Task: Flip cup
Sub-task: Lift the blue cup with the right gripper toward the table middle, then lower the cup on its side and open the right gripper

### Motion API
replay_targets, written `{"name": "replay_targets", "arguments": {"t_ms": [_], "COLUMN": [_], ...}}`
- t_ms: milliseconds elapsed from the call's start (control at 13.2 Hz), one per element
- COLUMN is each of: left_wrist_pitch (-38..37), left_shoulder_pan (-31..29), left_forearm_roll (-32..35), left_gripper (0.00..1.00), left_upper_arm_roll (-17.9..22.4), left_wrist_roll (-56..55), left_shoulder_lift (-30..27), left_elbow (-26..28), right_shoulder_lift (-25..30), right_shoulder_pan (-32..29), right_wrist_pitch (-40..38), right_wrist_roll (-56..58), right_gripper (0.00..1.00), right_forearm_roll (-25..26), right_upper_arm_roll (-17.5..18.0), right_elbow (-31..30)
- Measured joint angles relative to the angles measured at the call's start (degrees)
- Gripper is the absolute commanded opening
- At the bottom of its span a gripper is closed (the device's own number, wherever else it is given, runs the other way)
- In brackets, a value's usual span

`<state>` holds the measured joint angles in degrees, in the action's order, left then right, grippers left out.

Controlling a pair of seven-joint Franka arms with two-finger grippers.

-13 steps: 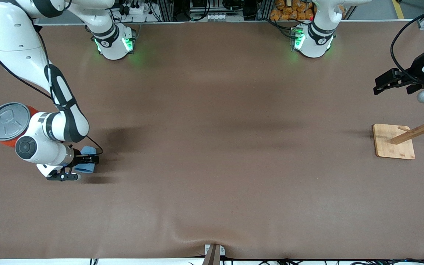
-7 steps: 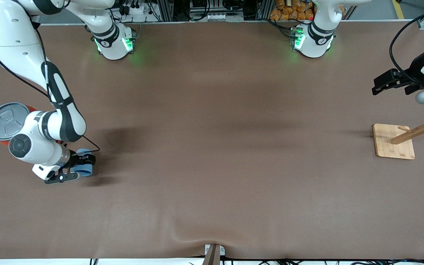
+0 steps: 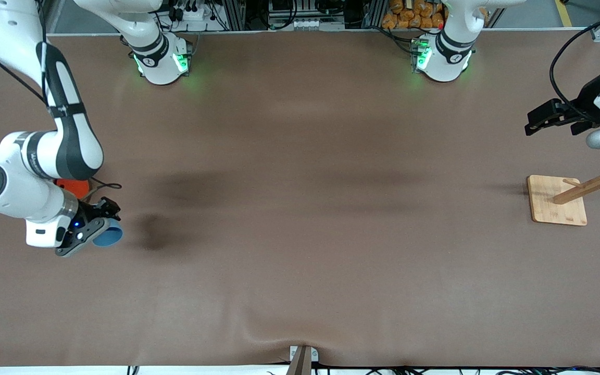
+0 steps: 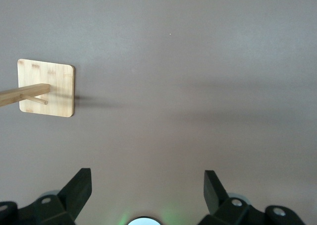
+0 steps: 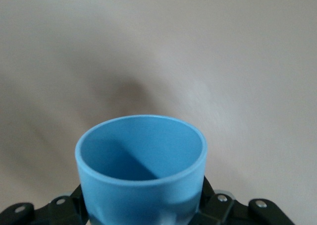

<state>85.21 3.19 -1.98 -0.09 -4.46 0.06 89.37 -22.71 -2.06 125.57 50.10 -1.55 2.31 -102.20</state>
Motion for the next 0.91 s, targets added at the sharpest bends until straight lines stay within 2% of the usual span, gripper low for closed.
{"name": "replay_targets", "arguments": {"t_ms": [303,454,681,908], "left_wrist_pitch": [0.0,0.0,0.0,0.0], "left_shoulder_pan": [-0.01,-0.01,-0.02,-0.03], "left_forearm_roll": [-0.07,-0.24,-0.32,-0.52], "left_gripper": [1.0,1.0,1.0,1.0], "left_upper_arm_roll": [0.0,0.0,0.0,0.0], "left_wrist_roll": [0.0,0.0,0.0,0.0], "left_shoulder_lift": [0.0,0.07,0.29,0.4], "left_elbow": [0.0,0.0,0.0,0.01], "right_shoulder_lift": [0.29,0.29,-0.36,-4.39], "right_shoulder_pan": [1.37,4.81,13.54,20.07], "right_wrist_pitch": [0.9,3.27,7.42,13.19], "right_wrist_roll": [9.39,10.14,9.77,9.48], "right_gripper": [0.44,0.45,0.48,0.48], "right_forearm_roll": [-0.84,-0.83,-0.84,-0.57], "right_upper_arm_roll": [7.88,11.01,11.74,11.59], "right_elbow": [0.74,0.8,0.74,0.66]}}
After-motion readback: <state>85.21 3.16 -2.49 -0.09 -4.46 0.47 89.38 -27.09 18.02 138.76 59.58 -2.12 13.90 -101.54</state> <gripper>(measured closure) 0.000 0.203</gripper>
